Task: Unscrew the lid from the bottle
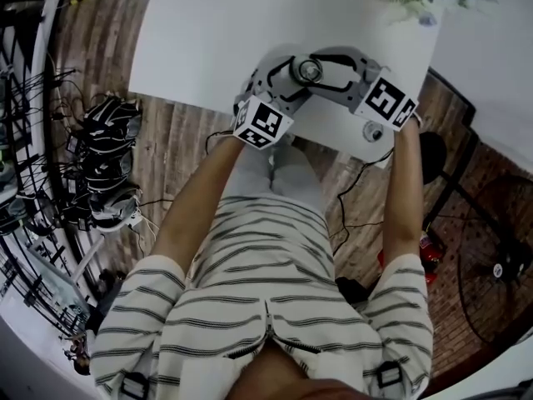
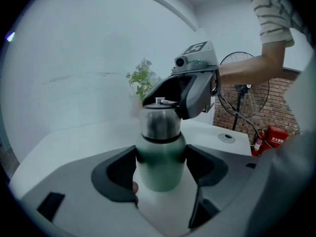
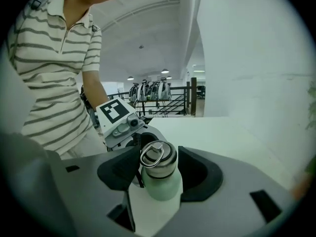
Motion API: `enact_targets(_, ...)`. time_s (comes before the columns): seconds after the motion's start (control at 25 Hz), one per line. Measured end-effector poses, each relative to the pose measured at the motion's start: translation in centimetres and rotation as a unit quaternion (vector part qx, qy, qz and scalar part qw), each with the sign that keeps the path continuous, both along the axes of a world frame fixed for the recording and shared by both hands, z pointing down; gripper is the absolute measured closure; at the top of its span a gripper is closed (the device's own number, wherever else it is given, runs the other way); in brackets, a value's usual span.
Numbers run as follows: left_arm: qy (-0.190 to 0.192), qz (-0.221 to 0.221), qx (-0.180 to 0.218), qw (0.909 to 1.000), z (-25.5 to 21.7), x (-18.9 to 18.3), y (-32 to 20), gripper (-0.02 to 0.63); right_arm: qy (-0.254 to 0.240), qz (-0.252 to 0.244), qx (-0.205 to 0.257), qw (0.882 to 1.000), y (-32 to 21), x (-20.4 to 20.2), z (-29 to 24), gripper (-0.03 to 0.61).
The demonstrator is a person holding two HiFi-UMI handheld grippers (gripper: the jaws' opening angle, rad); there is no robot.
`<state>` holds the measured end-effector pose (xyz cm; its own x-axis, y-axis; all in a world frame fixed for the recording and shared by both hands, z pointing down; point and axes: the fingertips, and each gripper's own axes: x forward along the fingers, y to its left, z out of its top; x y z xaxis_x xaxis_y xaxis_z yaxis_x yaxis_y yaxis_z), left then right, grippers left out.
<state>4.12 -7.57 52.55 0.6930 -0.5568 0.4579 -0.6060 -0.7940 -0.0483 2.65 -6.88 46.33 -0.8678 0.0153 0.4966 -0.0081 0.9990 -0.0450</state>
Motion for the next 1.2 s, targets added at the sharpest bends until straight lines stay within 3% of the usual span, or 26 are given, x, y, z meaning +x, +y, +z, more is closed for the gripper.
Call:
enact_targets(0.12,0.001,0.001,0.001,1.0,-0.2,0.1,0.0,0.298,-0.009,0.044,0.003,0.999,-0.2,0.3,0.0,0.284)
enact_targets(0.28,0.001,0.0,0.002,1.0,-0.1,0.1,-0.1,0.298,-0.039,0.13,0.047,0.99,-0.1,0.8,-0.7,0.273)
enact_targets(0.44,0.0,-0.001,0.003,1.0,0.0,0.1,-0.1,0.298,-0.052,0.261,0.087,0.96,0.0,0.9,-0.8,0.272)
enact_targets(0.56,0.0,-0.001,0.002,1.0,0.0,0.2,-0.1,0.298,-0.09,0.335,0.078,0.935,0.0,0.6,-1.2,0.275)
enact_targets(0.8,0.0,-0.002,-0.001,1.0,0.0,0.0,0.1,0.298,-0.109,0.408,0.057,0.905,-0.7,0.1,-1.0,0.298)
enact_targets(1.2,0.002,-0.002,-0.002,1.0,0.0,0.0,0.0,0.298,-0.081,0.422,0.064,0.901,-0.9,0.0,0.0,0.337)
